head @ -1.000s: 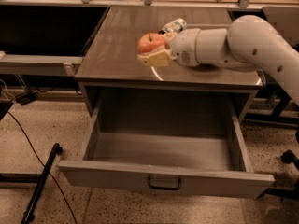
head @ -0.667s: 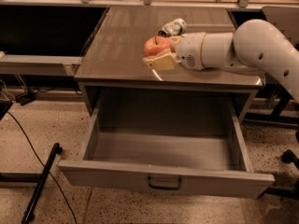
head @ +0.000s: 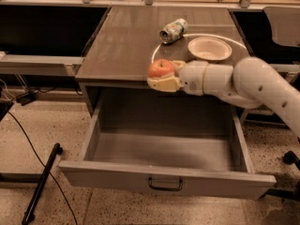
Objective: Place apple into top drawer
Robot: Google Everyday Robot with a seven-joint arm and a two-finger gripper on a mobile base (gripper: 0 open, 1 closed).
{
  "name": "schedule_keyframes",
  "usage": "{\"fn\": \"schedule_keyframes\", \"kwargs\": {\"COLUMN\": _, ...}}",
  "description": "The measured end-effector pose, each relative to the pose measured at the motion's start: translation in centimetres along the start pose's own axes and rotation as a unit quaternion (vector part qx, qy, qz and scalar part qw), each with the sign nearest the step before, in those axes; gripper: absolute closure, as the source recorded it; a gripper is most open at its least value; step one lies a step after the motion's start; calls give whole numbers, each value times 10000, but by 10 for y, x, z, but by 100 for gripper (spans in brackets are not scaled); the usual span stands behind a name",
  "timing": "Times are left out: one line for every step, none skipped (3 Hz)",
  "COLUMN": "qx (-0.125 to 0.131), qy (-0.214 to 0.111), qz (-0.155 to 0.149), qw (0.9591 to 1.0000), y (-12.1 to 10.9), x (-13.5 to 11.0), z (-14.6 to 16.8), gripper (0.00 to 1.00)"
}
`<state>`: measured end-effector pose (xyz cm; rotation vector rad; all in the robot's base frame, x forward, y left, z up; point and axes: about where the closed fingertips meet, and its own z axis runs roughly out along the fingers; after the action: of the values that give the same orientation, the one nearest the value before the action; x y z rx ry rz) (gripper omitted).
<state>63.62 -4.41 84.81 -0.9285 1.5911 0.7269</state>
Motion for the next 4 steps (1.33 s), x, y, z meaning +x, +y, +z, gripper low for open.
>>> {"fn": "schedule_keyframes", "kwargs": {"qx": -126, "qy": -537, "qz": 96, "qw": 9984, "y": 11, "x": 33, "z": -22, "gripper": 100}}
{"fn": "schedule_keyframes", "kwargs": {"qx": -162, "qy": -504, "qz": 42, "qw": 9986, "y": 12, "x": 33, "z": -22, "gripper": 100}}
{"fn": "schedule_keyframes", "kwargs": {"qx": -648, "qy": -70, "qz": -681, "qw": 9956, "y": 26, "x": 33, "z": -16, "gripper": 100}}
{"fn": "schedule_keyframes", "kwargs": {"qx": -1329, "qy": 205, "qz": -1789, "qw": 9746, "y": 42, "x": 25, "z": -15, "gripper": 100}}
